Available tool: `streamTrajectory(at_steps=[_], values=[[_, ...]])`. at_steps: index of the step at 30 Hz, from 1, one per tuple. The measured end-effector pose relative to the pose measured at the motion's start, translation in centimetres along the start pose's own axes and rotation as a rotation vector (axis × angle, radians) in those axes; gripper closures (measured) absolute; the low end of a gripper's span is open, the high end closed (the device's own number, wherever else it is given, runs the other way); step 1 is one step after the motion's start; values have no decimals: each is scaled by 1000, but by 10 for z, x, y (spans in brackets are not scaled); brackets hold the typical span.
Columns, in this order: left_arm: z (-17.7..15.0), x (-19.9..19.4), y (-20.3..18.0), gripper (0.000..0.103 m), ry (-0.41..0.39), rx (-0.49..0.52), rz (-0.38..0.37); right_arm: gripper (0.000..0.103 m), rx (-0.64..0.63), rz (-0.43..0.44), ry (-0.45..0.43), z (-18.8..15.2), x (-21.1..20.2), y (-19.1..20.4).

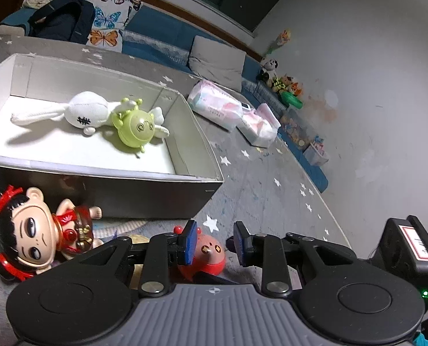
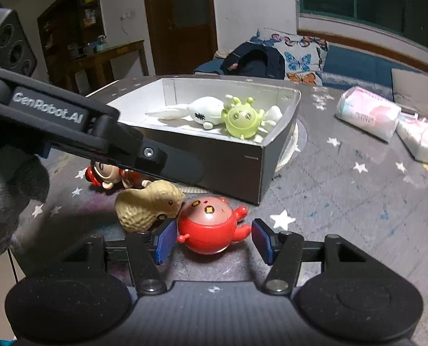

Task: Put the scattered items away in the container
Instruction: 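Move both grippers back out to the red round toy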

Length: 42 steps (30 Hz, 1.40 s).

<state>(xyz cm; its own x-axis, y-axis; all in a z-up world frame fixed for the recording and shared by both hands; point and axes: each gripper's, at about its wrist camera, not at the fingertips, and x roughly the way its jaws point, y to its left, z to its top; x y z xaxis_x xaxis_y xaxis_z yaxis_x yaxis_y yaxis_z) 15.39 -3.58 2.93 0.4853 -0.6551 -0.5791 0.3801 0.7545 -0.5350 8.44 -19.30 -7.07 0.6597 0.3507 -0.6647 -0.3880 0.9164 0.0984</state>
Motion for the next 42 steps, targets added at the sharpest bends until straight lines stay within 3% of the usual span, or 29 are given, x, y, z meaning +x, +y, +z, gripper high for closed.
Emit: streamTrajectory(at_steps=[42], values=[[-4, 21, 1, 71, 72, 1, 58, 43, 187, 71, 6, -8, 19, -17]])
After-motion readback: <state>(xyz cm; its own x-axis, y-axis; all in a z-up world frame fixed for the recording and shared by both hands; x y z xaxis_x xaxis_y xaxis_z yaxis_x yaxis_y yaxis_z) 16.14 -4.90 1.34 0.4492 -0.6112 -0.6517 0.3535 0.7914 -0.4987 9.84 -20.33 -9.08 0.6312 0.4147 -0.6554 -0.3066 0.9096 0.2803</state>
